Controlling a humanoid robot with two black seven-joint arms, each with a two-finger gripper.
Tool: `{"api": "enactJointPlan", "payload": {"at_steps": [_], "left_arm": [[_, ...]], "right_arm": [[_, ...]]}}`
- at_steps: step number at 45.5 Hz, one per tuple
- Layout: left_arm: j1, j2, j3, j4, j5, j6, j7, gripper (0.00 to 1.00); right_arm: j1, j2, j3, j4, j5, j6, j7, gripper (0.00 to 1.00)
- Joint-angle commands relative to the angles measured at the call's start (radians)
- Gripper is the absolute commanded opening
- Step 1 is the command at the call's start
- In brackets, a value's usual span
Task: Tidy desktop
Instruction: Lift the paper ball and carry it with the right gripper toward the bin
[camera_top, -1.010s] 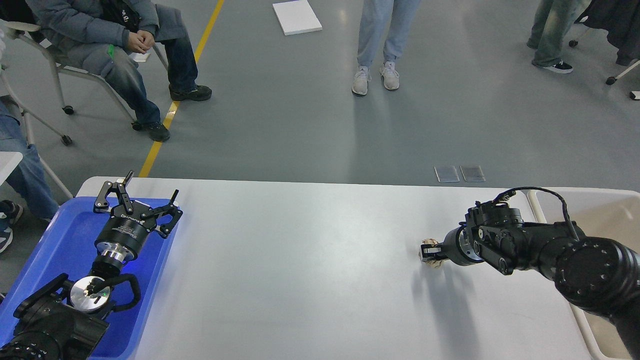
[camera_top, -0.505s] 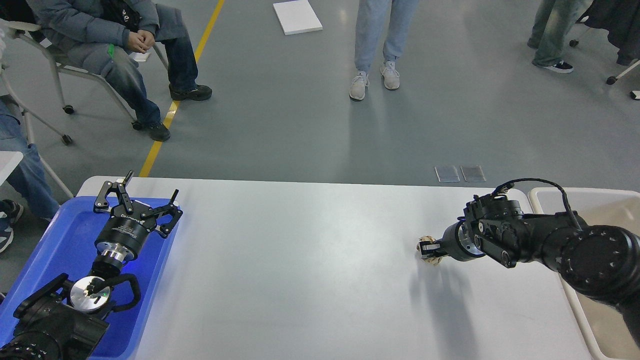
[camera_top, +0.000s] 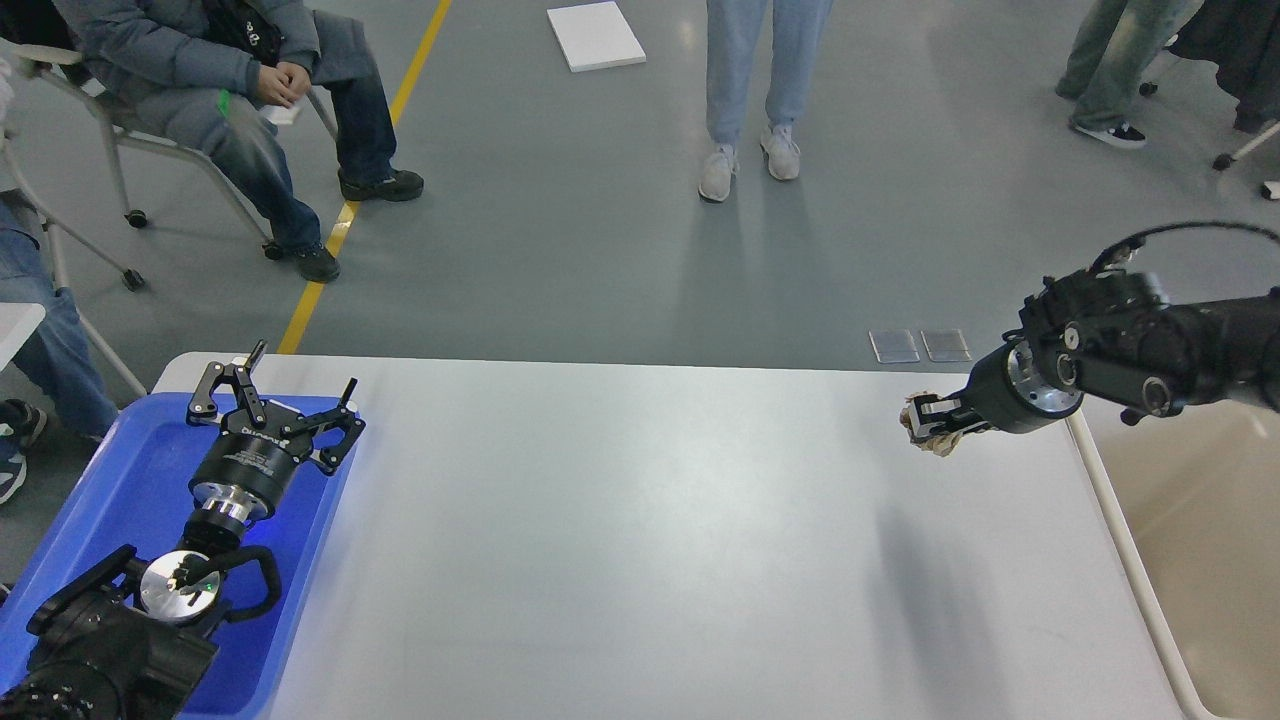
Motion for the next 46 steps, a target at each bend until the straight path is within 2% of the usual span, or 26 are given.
{"api": "enactJointPlan", "payload": {"at_steps": [1, 22, 33, 46], "left_arm": [[0.0, 0.0, 0.001, 0.0, 0.0, 0.0, 0.0, 1.0], [0.0, 0.0, 0.001, 0.0, 0.001, 0.0, 0.0, 1.0], [0.0, 0.0, 0.001, 0.0, 0.0, 0.0, 0.0, 1.0], [0.0, 0.0, 0.0, 0.0, 0.0, 0.0, 0.0, 1.0]], "right_arm": [[0.225, -0.123, -0.06, 0.173, -0.012, 0.077, -0.001, 0.0], [0.528, -0.172, -0.128, 0.24, -0.011, 0.35, -0.001, 0.0], [0.617, -0.178, -0.126, 0.274, -0.012, 0.35, -0.004, 0.0], [0.618, -0.178, -0.125, 0.274, -0.014, 0.35, -0.004, 0.0]]}}
